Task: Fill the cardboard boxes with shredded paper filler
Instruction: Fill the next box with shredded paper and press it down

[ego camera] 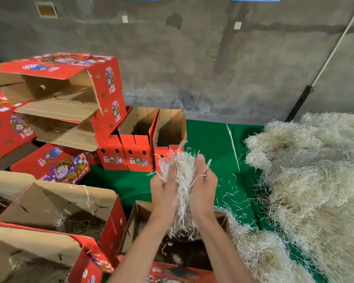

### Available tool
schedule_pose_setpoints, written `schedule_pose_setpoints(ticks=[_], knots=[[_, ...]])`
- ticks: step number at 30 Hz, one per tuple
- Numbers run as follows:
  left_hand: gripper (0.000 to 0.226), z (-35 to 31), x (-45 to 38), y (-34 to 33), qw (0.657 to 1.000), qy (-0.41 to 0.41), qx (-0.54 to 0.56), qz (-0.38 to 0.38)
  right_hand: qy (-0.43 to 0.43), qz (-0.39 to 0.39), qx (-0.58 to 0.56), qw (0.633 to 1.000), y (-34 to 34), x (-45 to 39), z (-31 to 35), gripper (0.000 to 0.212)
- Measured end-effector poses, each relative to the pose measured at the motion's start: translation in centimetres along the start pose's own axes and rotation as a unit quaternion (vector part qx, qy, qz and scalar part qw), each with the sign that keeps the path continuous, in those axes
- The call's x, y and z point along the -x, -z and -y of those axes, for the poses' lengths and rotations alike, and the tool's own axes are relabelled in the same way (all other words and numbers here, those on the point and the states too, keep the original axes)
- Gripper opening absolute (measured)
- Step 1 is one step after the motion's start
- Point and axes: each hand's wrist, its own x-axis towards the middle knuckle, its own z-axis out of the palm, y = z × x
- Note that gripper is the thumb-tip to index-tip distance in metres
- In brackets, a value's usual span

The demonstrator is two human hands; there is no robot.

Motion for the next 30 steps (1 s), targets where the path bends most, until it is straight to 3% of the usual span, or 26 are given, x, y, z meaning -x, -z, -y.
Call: schedule_pose_setpoints(ticks=[4, 8, 10, 12, 16, 20, 22, 24, 27, 29, 30], knots=[[0.064, 0.1, -1.5, 1.6, 0.999, 0.011, -0.029, -0.028, -0.024, -0.006, 0.039, 0.999, 1.7, -0.7, -0.4, 0.058], [0.066, 0.4, 0.1, 1.4, 0.998, -0.015, -0.049, 0.022, -0.018, -0.016, 0.044, 0.999, 1.2, -0.6, -0.8, 0.061], [0.060, -0.1, -1.4, 3.0, 0.999, -0.016, -0.010, -0.046, -0.040, -0.039, 0.020, 0.998, 2.8, -1.7, -1.2, 0.061], [0.049, -0.4, -2.5, 3.8, 0.990, 0.034, 0.047, -0.128, -0.051, -0.063, -0.005, 0.997, 3.6, -2.3, -1.5, 0.058], [0.055, 0.1, -0.2, 2.7, 0.997, 0.003, 0.031, -0.070, -0.044, -0.048, 0.022, 0.998, 3.0, -1.3, -1.7, 0.060], [0.047, -1.0, -3.0, 6.1, 0.982, 0.068, 0.105, -0.140, -0.082, -0.125, -0.032, 0.988, 5.8, -3.4, -1.3, 0.058], [0.047, -0.7, -3.1, 5.6, 0.984, 0.078, 0.134, -0.090, -0.099, -0.105, -0.040, 0.989, 5.3, -2.9, -0.8, 0.058], [0.066, -0.1, -2.2, 4.5, 0.979, 0.119, 0.162, -0.016, -0.134, -0.057, -0.040, 0.989, 4.2, -2.0, -0.6, 0.053], [0.065, -0.6, -0.8, 4.2, 0.951, 0.166, 0.246, 0.092, -0.173, -0.003, -0.011, 0.985, 3.6, -1.1, -0.7, 0.057], [0.065, -0.4, -0.2, 4.1, 0.955, 0.161, 0.222, 0.115, -0.173, 0.052, -0.037, 0.983, 3.2, -0.6, -0.6, 0.083], [0.078, 0.2, 0.2, 3.8, 0.963, 0.158, 0.190, 0.110, -0.152, 0.087, -0.039, 0.984, 2.7, -0.1, -0.4, 0.090]])
